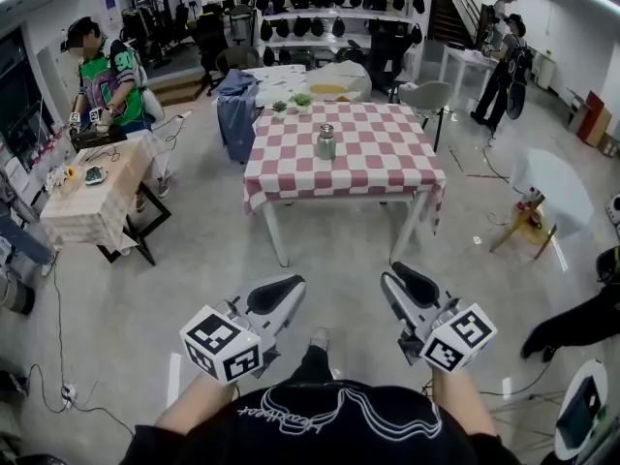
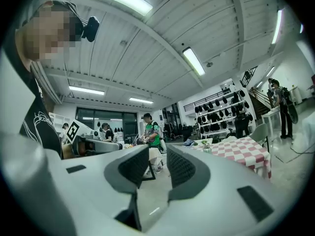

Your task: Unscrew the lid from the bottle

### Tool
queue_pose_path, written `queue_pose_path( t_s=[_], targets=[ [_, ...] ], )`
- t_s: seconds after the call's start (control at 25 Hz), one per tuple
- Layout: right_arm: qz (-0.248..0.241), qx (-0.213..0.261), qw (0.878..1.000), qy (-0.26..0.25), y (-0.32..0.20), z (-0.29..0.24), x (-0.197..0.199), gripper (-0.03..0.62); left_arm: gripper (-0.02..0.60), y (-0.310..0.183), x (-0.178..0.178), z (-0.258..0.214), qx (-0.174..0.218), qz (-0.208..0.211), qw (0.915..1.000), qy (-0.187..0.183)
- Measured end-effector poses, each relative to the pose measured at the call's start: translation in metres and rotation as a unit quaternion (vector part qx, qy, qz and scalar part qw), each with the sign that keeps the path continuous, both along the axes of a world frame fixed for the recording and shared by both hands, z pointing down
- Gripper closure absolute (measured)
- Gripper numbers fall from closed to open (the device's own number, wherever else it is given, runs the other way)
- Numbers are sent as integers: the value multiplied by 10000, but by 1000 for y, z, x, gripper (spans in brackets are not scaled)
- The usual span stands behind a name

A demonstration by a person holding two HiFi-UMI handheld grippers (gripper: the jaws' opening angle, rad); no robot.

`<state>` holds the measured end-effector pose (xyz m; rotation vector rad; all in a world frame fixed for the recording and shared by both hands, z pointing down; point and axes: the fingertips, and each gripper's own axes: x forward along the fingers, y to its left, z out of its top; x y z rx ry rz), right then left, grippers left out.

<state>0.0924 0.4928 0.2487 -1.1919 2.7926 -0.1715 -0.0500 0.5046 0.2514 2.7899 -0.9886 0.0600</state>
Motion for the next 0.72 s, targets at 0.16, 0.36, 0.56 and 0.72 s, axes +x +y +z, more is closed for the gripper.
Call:
queue_pose_path(
  t_s=[0.16,0.36,0.56,0.72],
  targets=[
    [76,-63,9999,96,-15,1,3,428,467,-12,3,3,44,239,9997,-59],
    [182,-102,9994,288,-37,9,10,325,382,-41,10,16,18,353,9994,14],
    [381,-100,9984,398,-76,24,17,278,321,-91,5,35,-49,225,9997,66],
    [434,-283,9975,487,-120,42,15,252,290,-140,-5,49,-132,43,9999,87]
  ],
)
